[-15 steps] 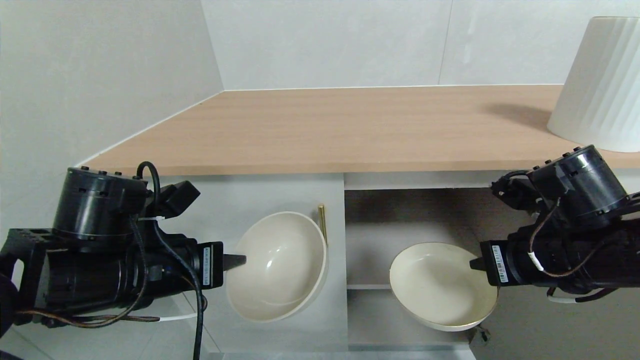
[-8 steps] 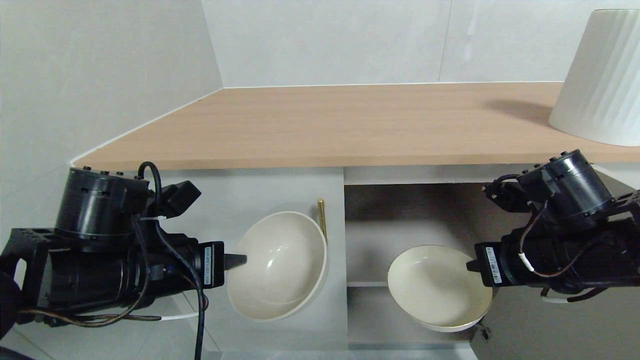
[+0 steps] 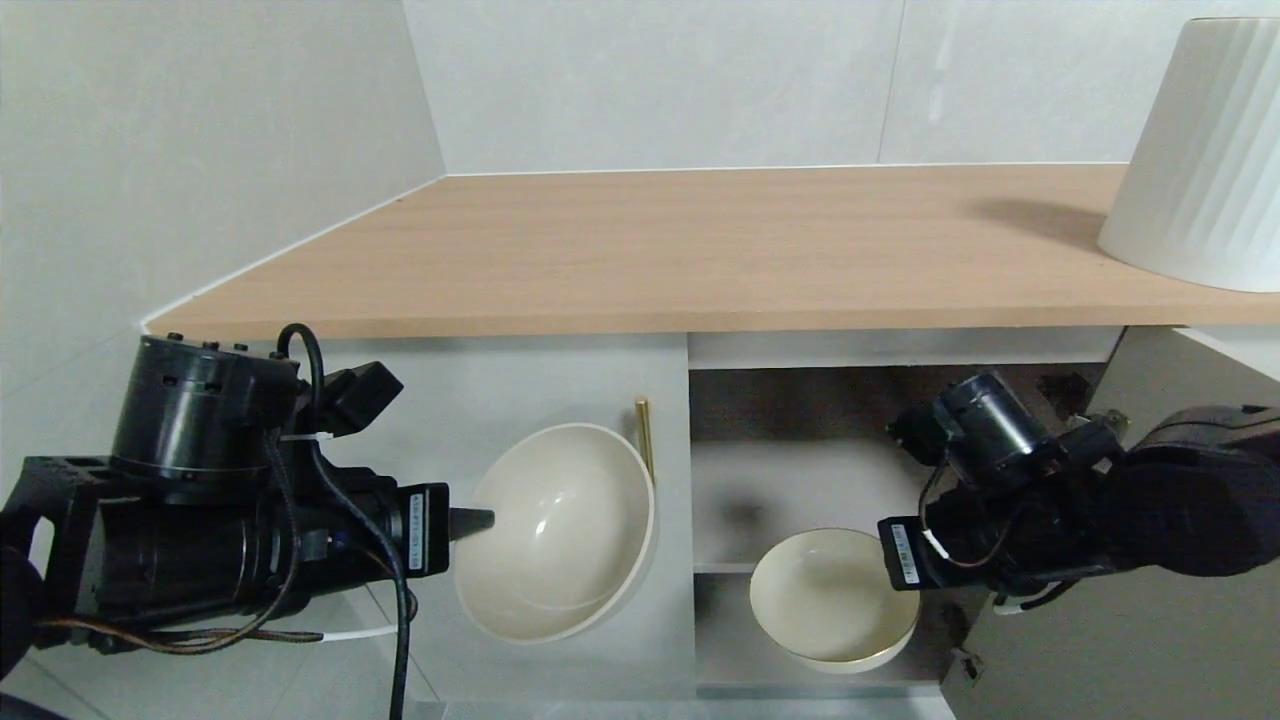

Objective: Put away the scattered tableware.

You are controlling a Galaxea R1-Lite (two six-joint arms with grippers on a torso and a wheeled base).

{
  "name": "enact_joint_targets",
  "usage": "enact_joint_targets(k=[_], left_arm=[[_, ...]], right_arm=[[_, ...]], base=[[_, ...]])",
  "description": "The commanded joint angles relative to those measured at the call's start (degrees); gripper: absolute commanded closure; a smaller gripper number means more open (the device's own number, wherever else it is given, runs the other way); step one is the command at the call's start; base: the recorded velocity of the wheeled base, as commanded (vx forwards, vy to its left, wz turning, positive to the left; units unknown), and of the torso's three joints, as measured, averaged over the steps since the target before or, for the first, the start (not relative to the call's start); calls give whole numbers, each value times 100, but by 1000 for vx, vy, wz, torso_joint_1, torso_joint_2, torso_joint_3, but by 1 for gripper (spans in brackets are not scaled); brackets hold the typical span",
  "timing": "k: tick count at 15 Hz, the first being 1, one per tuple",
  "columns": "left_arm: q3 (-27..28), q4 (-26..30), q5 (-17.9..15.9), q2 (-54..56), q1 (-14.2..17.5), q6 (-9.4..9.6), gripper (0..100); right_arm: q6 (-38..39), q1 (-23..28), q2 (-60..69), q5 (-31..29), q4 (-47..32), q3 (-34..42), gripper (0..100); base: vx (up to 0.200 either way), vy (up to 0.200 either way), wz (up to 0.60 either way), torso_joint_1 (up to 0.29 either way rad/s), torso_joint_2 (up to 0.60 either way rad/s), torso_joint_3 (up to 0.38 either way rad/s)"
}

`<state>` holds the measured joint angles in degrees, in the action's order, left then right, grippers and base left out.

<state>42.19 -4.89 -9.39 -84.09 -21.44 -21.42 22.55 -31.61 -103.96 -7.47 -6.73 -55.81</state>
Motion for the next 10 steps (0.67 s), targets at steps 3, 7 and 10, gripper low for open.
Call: enact_joint_targets(k=[3, 7, 10], left_arm=[[-9, -3, -19, -20, 0, -3, 100], [-9, -3, -19, -37, 0, -3, 100], [-9, -3, -19, -55, -18, -3, 100]], right_arm=[[153, 296, -1258, -17, 1024, -18, 100], [390, 454, -2234, -501, 2422, -35, 100], [557, 612, -2577, -597, 3134, -62, 100]], base=[[0, 0, 0, 0, 0, 0], [0, 0, 0, 0, 0, 0], [0, 0, 0, 0, 0, 0]])
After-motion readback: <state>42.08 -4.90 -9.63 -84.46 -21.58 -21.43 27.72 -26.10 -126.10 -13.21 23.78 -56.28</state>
